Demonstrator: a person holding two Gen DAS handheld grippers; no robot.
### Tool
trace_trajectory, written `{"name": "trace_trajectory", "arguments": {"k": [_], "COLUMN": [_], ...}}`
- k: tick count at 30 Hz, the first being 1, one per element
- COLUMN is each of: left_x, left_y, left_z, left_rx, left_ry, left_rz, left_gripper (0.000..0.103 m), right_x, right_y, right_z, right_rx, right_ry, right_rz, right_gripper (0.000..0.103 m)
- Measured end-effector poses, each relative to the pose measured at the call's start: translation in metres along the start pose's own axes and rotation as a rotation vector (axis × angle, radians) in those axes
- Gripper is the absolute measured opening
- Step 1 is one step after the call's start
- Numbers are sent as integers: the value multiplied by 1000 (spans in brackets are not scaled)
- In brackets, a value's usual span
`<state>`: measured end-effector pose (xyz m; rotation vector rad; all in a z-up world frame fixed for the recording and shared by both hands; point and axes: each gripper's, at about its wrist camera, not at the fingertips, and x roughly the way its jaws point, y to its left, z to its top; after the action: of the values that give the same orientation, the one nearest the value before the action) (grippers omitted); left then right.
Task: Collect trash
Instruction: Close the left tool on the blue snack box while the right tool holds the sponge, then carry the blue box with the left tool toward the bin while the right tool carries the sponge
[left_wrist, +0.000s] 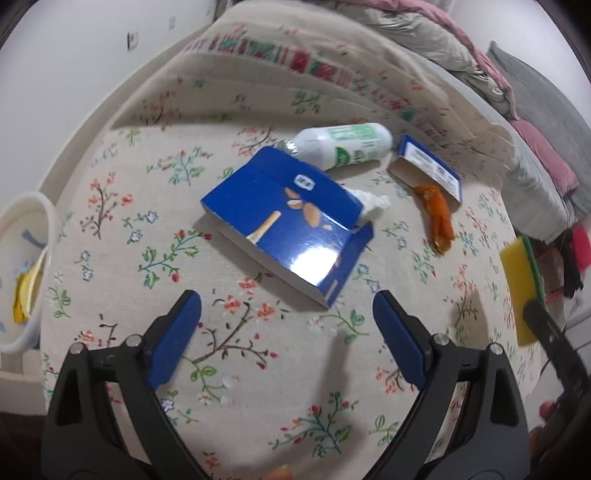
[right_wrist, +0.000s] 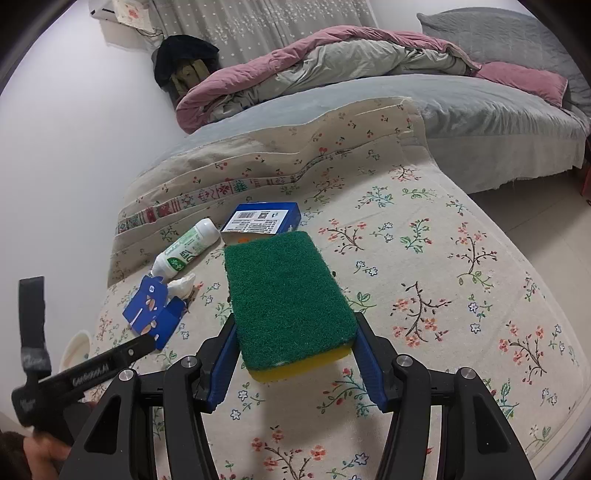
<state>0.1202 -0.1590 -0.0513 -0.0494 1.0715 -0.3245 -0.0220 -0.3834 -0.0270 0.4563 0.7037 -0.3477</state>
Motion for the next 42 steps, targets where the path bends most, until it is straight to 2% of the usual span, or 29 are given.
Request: {"name": "trace_trajectory", "arguments": {"k": [5,7,14,21,25,26,32,37,42], "left_x": [10,13,31,40,35,33,18,10,-5], "left_y": [-6,-16,-35,-47,-36,-33,0,24,41], "left_z": [11,16,27,33,25,23,20,25,7], "left_rx": [-139,-164,-223,-159,-86,-62,-6,19,40], "left_ry": [8,2,-27,-76,-110,-117,-108,-99,-100], "left_rz": [30,40,155,248,275,270,198,121,70], "left_gripper": [94,94,94,92,83,79,74,73,71], "right_x": [4,5,0,5,8,9,11,11,11], "right_y": [-3,-4,-16,-22,-21,-20,-13,-7,3], "right_z": [0,-1,3,4,4,4,2,2,2], "right_rx": [26,26,68,99,98,97,81,66,51], "right_ry": [8,10,-6,7,12,13,21,21,22], "right_rz": [15,13,17,28,36,38,44,45,53], "right_gripper": [59,59,59,59,59,59,59,59,59]}}
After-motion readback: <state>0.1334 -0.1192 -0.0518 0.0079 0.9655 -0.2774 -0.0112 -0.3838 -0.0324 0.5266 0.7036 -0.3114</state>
